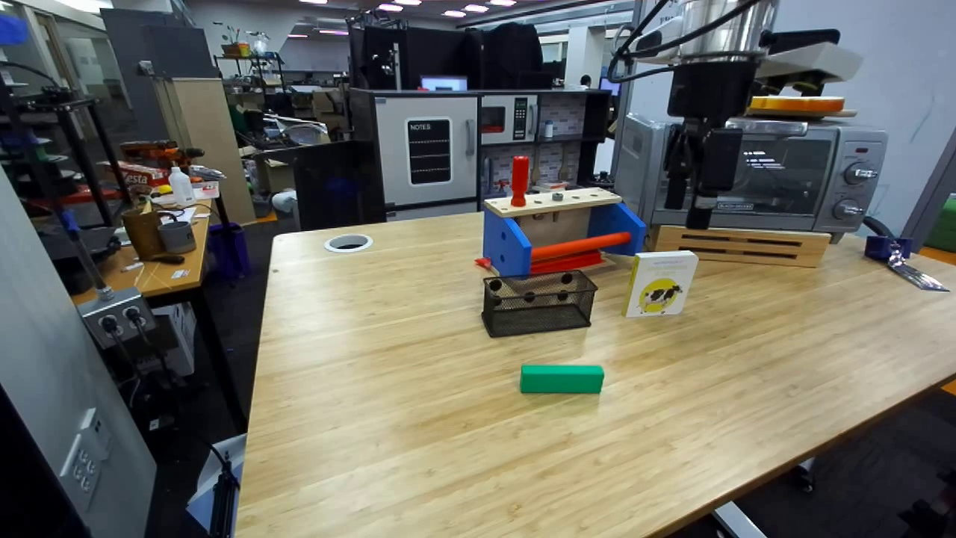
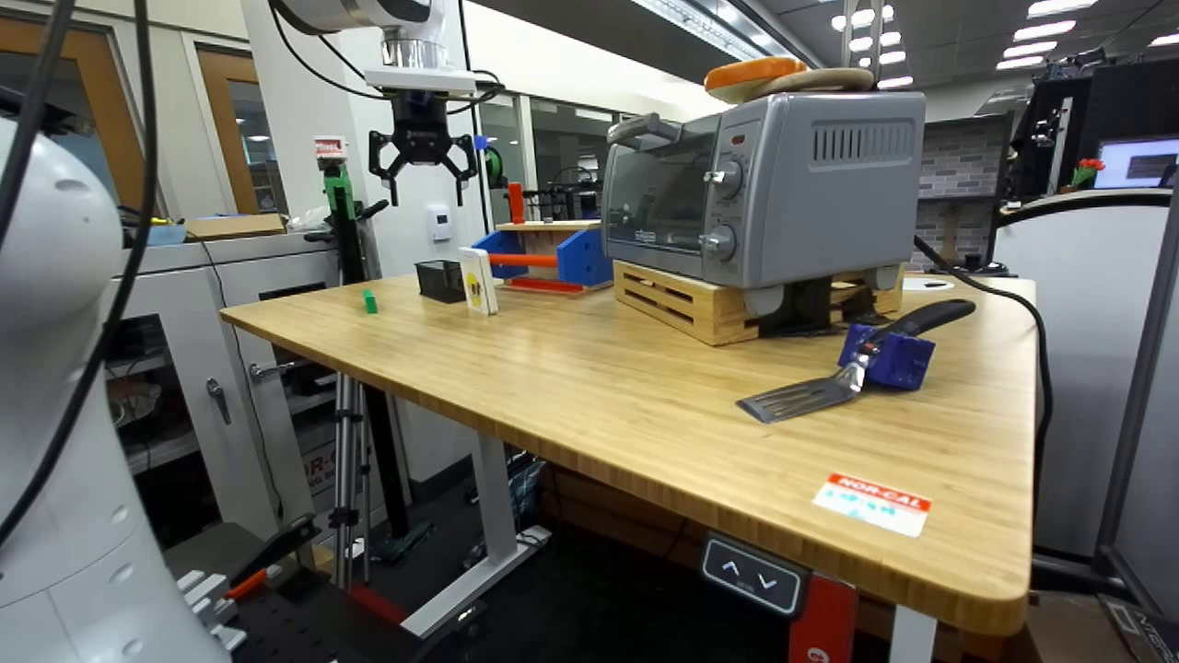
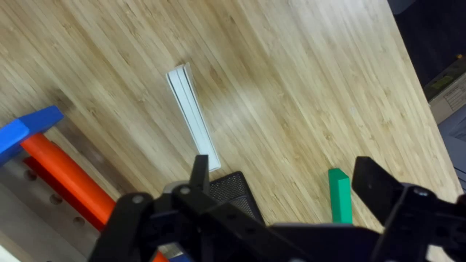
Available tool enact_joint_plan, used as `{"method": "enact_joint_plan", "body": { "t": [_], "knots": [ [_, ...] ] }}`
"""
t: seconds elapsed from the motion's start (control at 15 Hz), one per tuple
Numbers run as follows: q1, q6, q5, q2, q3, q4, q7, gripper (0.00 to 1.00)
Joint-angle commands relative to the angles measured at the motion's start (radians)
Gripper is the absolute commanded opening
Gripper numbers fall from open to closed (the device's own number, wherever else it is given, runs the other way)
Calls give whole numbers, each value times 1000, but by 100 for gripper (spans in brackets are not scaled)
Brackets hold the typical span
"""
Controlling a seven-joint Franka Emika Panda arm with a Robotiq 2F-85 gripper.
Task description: Place the yellow and white book inside the black box
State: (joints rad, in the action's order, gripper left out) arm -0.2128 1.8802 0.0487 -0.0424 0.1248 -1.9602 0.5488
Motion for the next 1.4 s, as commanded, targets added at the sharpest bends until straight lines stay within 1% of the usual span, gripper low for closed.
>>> {"method": "enact_joint_plan", "body": {
  "t": [0.0,0.2,0.4,0.53,0.6,1.13,1.2,1.33],
  "knots": [
    [29,-45,-56,27,1,56,60,100],
    [53,-60,-103,38,-14,99,140,100],
    [70,-57,-111,43,-24,120,219,100],
    [76,-45,-103,50,-24,128,210,100],
    [76,-24,-98,28,-22,94,196,100],
    [76,-24,-98,34,-22,100,196,100],
    [78,-25,-67,32,-24,100,231,100],
    [80,-7,-9,26,-27,87,349,100]
  ]
}}
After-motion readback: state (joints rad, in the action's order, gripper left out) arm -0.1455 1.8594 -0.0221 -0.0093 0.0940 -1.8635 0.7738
